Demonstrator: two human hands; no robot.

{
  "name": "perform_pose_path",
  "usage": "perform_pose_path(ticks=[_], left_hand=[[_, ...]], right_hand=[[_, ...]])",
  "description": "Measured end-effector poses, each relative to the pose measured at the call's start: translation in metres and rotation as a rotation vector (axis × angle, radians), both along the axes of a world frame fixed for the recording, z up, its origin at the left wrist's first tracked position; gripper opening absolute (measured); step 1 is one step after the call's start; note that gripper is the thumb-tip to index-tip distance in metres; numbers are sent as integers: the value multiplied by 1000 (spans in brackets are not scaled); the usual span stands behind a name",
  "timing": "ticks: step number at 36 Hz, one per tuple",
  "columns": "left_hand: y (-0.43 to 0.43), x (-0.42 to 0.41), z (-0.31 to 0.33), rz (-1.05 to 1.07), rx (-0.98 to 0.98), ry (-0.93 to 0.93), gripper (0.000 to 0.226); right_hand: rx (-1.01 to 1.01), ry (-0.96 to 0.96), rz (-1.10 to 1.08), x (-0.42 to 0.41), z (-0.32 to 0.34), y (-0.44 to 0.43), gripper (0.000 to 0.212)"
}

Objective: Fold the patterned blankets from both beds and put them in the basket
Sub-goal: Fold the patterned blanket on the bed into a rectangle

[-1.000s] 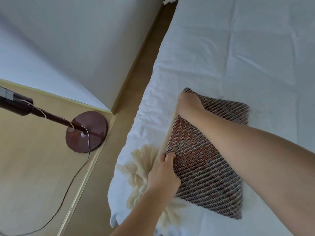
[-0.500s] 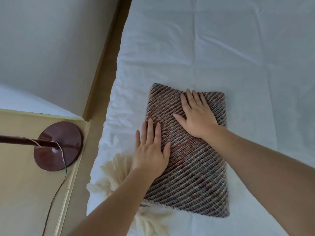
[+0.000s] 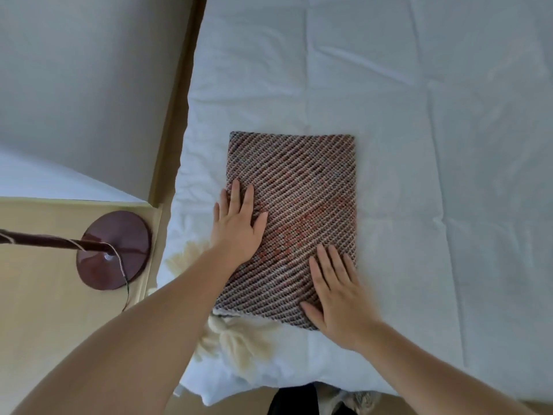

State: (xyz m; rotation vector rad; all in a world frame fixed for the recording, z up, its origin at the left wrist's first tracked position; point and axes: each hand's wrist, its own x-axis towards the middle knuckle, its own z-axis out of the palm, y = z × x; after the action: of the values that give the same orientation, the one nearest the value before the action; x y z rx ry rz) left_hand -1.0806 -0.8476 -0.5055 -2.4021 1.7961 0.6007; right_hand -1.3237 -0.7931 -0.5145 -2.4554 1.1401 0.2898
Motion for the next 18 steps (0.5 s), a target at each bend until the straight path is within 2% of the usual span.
perform_pose_path(ticks=[4, 7, 9, 13, 15, 18], left_hand=[[8, 1, 5, 112, -48, 139, 76], [6, 6, 11, 336, -84, 325, 83], [0, 12, 14, 459, -68, 378, 84], [-7, 24, 12, 576, -13, 365, 89], [-8, 28, 10, 631, 10, 423, 90], [-7, 35, 7, 725, 48, 629, 85]], right_hand=[[9, 15, 117, -21, -5, 24, 76], [19, -58, 95, -28, 3, 9, 74], [79, -145, -27, -29, 12, -10, 78], [123, -306, -309, -21, 24, -48, 84], [189, -403, -558, -12, 24, -64, 77], [312, -514, -939, 0, 21, -83, 70]])
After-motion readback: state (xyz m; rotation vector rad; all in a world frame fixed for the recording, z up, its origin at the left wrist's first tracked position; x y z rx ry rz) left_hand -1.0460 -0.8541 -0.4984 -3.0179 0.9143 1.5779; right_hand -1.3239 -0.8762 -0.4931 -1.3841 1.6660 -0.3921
